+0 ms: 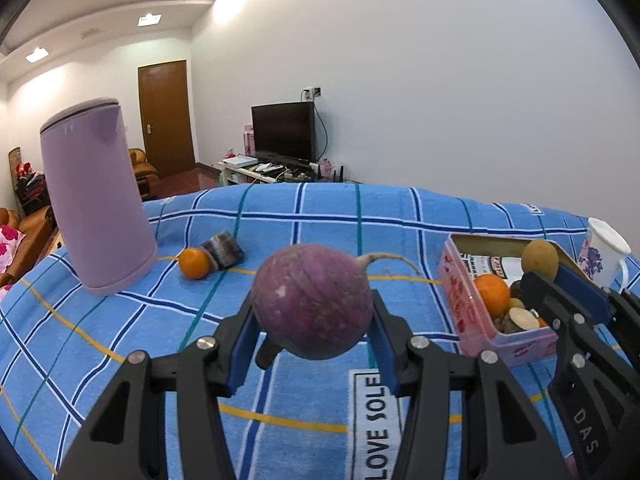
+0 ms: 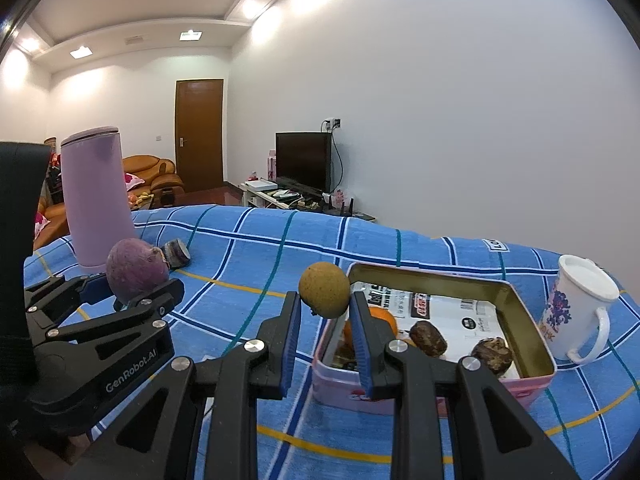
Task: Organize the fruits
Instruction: 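Lower the purple turnip and yellow fruit into the pink tin with both tools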
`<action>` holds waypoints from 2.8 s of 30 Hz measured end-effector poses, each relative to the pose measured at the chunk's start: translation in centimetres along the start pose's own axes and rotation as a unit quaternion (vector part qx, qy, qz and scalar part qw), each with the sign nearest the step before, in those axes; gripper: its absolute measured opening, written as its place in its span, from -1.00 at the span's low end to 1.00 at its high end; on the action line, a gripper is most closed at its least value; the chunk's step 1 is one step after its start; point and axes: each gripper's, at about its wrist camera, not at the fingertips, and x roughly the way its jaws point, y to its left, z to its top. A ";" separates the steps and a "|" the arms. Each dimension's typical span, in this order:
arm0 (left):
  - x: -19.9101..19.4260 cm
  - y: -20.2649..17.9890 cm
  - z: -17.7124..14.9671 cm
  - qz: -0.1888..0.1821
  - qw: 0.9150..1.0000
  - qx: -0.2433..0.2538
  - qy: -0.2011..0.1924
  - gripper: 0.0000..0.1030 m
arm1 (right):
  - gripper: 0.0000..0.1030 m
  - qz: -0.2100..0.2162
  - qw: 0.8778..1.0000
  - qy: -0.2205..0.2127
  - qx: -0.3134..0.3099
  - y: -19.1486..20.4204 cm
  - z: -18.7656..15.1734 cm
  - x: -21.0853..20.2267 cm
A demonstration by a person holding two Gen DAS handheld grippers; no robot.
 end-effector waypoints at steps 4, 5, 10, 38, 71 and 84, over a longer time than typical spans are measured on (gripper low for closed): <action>-0.3 -0.8 0.4 -0.005 1.000 0.002 -0.005 0.02 | -0.48 -0.004 1.000 -0.001 0.007 -1.0 0.0 -0.2; -0.3 -1.0 0.5 -0.006 1.000 0.002 -0.007 0.02 | -0.48 -0.005 1.000 -0.002 0.010 -1.3 0.0 -0.2; -0.6 -2.6 1.2 -0.017 1.000 0.010 -0.018 0.02 | -0.48 -0.011 1.000 -0.005 0.021 -2.7 0.2 -0.4; -0.3 -8.7 2.2 -0.064 0.997 0.031 -0.024 0.02 | -0.48 -0.083 0.994 -0.010 0.066 -11.8 -0.1 -1.3; 5.7 -16.4 4.5 -0.097 0.993 0.067 0.029 0.02 | -0.47 -0.103 0.986 0.088 0.094 -15.6 2.0 4.9; 8.4 -17.4 3.7 -0.088 0.991 0.080 0.061 0.02 | -0.47 -0.081 0.984 0.132 0.086 -16.0 0.7 8.6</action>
